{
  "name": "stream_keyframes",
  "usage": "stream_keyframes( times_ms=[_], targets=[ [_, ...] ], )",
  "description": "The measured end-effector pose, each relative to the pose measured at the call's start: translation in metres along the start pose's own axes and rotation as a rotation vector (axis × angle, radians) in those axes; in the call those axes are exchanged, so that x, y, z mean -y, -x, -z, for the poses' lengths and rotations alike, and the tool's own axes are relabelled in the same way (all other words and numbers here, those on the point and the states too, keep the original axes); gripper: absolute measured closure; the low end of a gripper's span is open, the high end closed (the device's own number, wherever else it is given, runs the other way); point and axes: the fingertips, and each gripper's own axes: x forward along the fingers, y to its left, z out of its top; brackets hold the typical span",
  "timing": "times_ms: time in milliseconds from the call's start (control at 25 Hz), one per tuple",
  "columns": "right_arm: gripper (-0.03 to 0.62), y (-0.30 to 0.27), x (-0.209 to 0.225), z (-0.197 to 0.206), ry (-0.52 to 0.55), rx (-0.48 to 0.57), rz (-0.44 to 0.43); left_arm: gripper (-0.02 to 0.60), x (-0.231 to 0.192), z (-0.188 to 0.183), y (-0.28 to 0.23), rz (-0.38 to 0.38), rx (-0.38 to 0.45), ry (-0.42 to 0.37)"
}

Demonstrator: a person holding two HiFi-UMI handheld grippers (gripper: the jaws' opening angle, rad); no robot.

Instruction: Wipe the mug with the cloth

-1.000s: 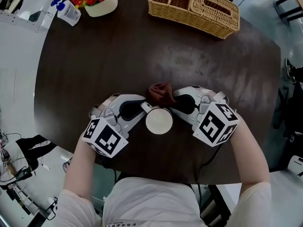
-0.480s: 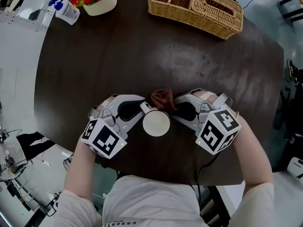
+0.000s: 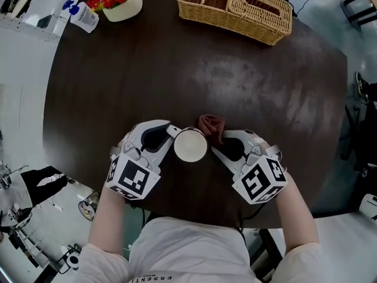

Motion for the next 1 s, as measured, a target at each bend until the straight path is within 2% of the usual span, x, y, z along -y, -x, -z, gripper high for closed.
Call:
stream_keyframes(
  times_ms=[160,280,480,640,760,840,1000],
  targets=[
    [0.511,0.008,-0.01,0.001,-0.074,-0.026,0.125,0.522,0.002,0.006,0.007,-0.088,-0.034,0.056],
    [0.511,0.018,-0.023,0.001,-0.13,-0.017,0.17,0.522,0.009,0.01,0.012,-0.133,-0.051,0.079],
    [0.511,0.037,-0.024,0.001,-0.293,0.043,0.261,0.52,0.024,0.016,0.025,-0.116,-0.042,0.088],
    [0.511,0.047,-0.013,0.005,-0.404,0.045,0.355,0.52,0.032,0.017,0.031,-0.04,0.005,0.031],
    [0.511,0.048,-0.009,0.004,-0.448,0.036,0.4,0.52,0.035,0.015,0.032,0.041,0.061,-0.075],
    [0.511,0.047,-0.009,0.003,-0.477,0.037,0.42,0.503,0.037,0.014,0.033,0.124,0.094,-0.136],
    [0.511,0.044,-0.015,0.004,-0.528,0.021,0.459,0.472,0.048,0.014,0.03,0.335,0.114,-0.189]
  ],
)
